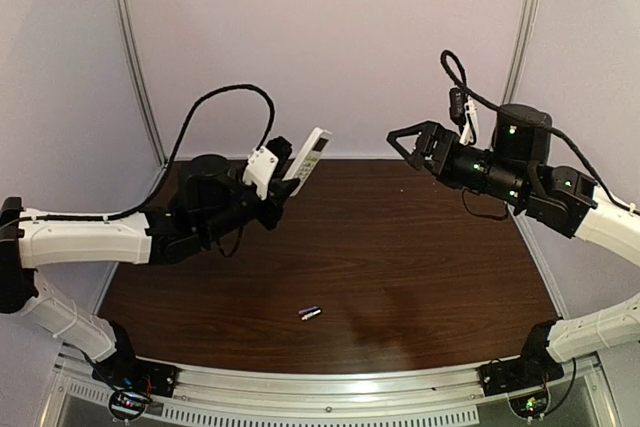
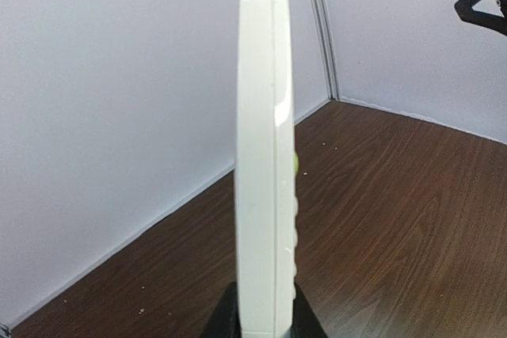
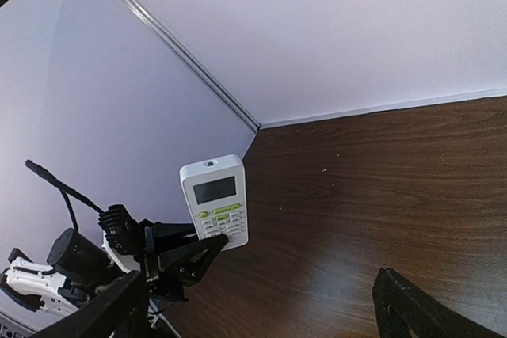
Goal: Load the batteries into the remote control
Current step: Pass from the left arm to the right
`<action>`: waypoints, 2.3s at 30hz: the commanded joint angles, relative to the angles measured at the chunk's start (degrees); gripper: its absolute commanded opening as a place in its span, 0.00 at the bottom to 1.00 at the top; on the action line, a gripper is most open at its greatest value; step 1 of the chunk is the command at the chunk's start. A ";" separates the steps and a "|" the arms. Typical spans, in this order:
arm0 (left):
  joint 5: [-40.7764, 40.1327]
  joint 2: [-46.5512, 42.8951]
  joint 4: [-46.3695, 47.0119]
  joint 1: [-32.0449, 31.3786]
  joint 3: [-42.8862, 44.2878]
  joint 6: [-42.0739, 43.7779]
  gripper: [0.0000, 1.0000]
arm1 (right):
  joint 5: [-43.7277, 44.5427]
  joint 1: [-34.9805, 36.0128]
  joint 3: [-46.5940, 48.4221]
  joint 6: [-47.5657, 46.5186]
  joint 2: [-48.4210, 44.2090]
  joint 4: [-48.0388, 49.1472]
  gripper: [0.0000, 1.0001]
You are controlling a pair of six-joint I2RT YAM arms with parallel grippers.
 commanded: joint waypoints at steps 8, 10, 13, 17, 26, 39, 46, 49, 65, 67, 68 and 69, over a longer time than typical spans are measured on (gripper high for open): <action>-6.89 -3.42 20.03 -6.34 -8.46 31.56 0.10 | -23.77 0.04 2.34 1.61 3.97 -2.53 1.00; -8.35 -2.67 21.38 -7.63 -8.59 35.32 0.10 | -25.84 0.04 1.90 3.83 5.40 -1.47 1.00; -10.77 -1.66 24.73 -9.54 -9.45 42.00 0.10 | -28.16 0.04 0.89 6.53 7.03 0.08 1.00; -14.15 0.24 30.29 -12.55 -10.96 52.42 0.10 | -29.11 -0.05 -0.80 9.94 7.62 0.93 1.00; -17.57 3.76 39.25 -15.11 -12.34 63.45 0.10 | -34.98 -0.22 -4.46 17.34 7.54 7.63 1.00; -19.43 8.56 47.58 -17.95 -12.65 75.46 0.10 | -35.55 -0.50 -7.26 20.40 9.36 9.25 0.74; -19.77 11.41 53.51 -19.04 -13.07 81.24 0.10 | -34.89 -2.27 -9.31 21.64 8.70 9.94 0.66; -19.94 12.45 54.55 -19.29 -12.67 82.57 0.10 | -35.47 -2.49 -9.39 21.73 9.03 10.83 0.55; -19.96 16.31 62.34 -19.82 -13.46 87.11 0.44 | -38.62 -3.87 -11.66 24.75 7.96 18.03 0.08; -20.14 16.43 63.53 -19.83 -13.71 87.16 0.56 | -38.80 -4.49 -11.87 24.66 7.28 18.26 0.05; -20.31 16.42 64.45 -19.83 -13.75 87.06 0.62 | -38.92 -4.91 -11.97 24.51 7.00 18.30 0.02; -20.56 16.31 65.21 -19.82 -13.82 86.87 0.66 | -39.09 -5.37 -12.06 24.41 6.69 18.31 0.00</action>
